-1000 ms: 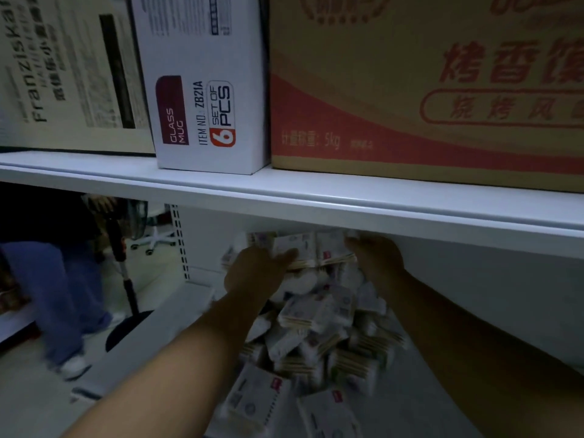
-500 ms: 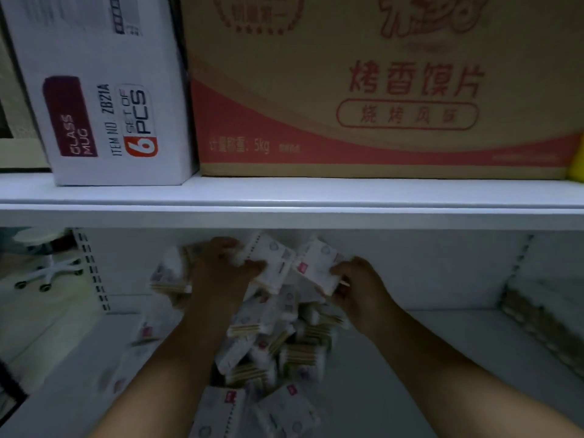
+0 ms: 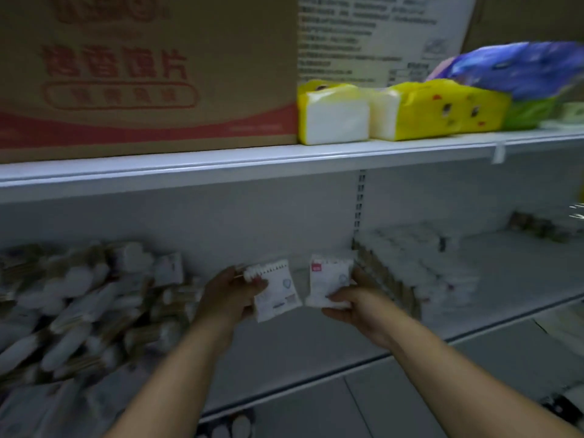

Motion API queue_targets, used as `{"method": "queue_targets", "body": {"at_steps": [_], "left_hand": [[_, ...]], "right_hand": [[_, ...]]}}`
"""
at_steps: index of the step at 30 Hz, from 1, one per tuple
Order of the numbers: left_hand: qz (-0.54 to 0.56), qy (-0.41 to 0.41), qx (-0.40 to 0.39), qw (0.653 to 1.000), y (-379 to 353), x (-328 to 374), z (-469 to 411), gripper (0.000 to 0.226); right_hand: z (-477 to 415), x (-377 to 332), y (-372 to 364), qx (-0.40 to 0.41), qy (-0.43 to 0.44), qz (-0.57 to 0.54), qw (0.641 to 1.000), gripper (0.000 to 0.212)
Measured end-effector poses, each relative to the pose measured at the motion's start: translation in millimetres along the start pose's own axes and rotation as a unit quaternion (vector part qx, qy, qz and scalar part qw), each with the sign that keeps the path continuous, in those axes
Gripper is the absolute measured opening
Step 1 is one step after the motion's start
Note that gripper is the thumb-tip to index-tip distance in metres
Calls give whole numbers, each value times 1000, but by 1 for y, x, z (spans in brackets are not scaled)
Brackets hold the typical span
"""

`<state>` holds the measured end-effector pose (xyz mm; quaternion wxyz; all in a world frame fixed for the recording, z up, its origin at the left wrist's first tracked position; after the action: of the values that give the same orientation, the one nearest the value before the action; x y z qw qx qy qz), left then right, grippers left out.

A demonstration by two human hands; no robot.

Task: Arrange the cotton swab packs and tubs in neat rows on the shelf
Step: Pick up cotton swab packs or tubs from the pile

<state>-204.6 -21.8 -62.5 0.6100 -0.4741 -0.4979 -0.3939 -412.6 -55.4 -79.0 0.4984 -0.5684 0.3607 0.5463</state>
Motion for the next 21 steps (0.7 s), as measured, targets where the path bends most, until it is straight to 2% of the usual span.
{"method": "queue_targets", "body": {"at_steps": [4,8,12,21], "left_hand": [[-15,7,-30,999,-82,-19,18,18],[-18,1,-55,998,-156,-33,32,23],[-15,-5,-92,996,-215,-42,34,19],[-27,-15,-155,987,-309,-39,-34,31]], "right_hand": [[31,-12,79,17,10,30,999,34],[55,-20,149,62,11,27,998,18],[68,-29,203,93,41,55,993,14],[21,-57,290,141,79,102,982,15]]}}
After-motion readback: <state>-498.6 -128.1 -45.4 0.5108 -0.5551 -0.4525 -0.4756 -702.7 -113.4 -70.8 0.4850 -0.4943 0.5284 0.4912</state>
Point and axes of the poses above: each hand's wrist, its own z-axis away from the middle knuckle, its own y-axis out of the back of the hand, x = y × z, the point moved 2 cm from there along -z, towards the middle knuckle, and after that the axes turned 5 degrees about z, right-handed, at the moved point
